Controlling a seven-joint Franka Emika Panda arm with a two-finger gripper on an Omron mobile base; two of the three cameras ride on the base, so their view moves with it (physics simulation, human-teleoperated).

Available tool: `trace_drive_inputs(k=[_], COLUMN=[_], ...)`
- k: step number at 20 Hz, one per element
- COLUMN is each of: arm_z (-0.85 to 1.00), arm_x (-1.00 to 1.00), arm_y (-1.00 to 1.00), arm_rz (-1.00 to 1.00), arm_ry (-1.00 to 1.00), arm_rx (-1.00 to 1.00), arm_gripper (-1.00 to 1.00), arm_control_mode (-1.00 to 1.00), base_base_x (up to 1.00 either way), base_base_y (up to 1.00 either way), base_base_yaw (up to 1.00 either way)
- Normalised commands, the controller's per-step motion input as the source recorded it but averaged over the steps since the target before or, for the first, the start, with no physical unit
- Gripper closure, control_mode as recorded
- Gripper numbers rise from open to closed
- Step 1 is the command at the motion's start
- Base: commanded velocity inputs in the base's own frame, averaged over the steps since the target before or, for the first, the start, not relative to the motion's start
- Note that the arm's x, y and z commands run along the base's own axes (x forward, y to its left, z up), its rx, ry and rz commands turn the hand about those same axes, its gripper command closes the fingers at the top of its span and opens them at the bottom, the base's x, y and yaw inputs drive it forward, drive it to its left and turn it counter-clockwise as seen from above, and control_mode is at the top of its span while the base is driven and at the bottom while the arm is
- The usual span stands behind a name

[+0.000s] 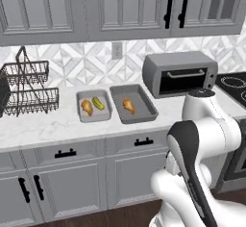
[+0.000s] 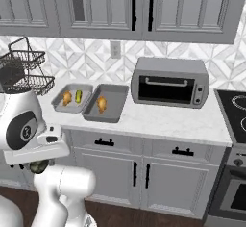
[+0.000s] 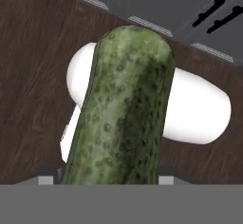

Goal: Place one cucumber and one chicken drumstick in each tupperware on the nearby counter, to pack two identical lunches.

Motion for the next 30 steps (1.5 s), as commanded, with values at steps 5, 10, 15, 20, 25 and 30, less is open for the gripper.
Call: trace_drive_inputs(k=[5,10,15,20,25,30], arm_z=[0.0,0.0,0.0,0.0,0.0,-0.02], arm_x=[0.0,0.0,0.0,0.0,0.0,0.58], arm_y=[0.0,0.0,0.0,0.0,0.0,0.0], arm_rz=[0.0,0.0,0.0,0.0,0.0,0.04], arm_ry=[0.0,0.0,0.0,0.0,0.0,0.0], arm_rx=[0.0,0.0,0.0,0.0,0.0,0.0], arm_gripper=[1.0,1.0,1.0,1.0,1.0,1.0], arm_control_mode=[1.0,1.0,1.0,1.0,1.0,-1.0], base_base_x=[0.64,0.61,0.61,0.22,0.0,0.04], base_base_y=[-0.33,-0.32,-0.1,0.0,0.0,0.0], base_base_yaw=[0.12,-0.06,-0.14,-0.02,0.0,0.0])
